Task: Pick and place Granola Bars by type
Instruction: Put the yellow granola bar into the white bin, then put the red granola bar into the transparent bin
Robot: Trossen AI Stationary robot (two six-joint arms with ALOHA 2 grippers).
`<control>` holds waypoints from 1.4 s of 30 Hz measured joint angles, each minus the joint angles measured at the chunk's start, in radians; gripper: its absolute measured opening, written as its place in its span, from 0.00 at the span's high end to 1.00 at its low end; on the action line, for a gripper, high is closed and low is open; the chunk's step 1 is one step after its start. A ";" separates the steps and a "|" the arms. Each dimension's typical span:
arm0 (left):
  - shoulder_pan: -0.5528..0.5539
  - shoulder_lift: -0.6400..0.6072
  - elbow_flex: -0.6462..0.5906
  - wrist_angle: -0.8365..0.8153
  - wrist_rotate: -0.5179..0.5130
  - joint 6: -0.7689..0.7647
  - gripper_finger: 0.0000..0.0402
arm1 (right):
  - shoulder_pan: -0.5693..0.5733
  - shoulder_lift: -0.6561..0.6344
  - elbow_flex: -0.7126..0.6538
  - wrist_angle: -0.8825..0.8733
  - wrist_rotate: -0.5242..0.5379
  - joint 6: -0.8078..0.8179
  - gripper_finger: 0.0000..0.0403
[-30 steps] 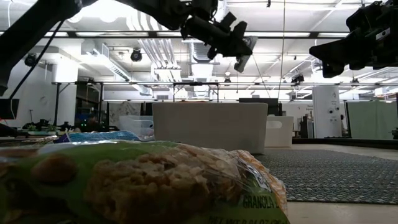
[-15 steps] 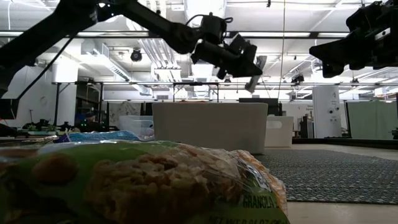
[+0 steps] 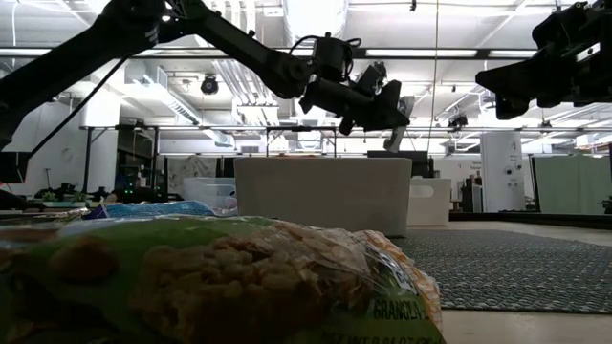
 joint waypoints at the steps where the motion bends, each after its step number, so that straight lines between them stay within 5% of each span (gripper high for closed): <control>1: 0.000 0.000 0.000 -0.001 0.000 0.000 0.81 | 0.000 0.000 0.000 0.000 0.000 0.000 0.98; 14: 0.000 0.000 0.000 -0.039 -0.002 -0.006 0.80 | 0.000 0.000 0.000 0.000 0.000 0.000 0.98; 28: -0.001 0.000 0.000 -0.068 -0.043 -0.007 0.58 | 0.000 0.000 0.000 0.000 0.000 0.000 0.98; 42: -0.001 0.000 0.000 -0.083 -0.048 -0.015 0.57 | 0.000 0.000 0.000 0.000 0.000 0.000 0.98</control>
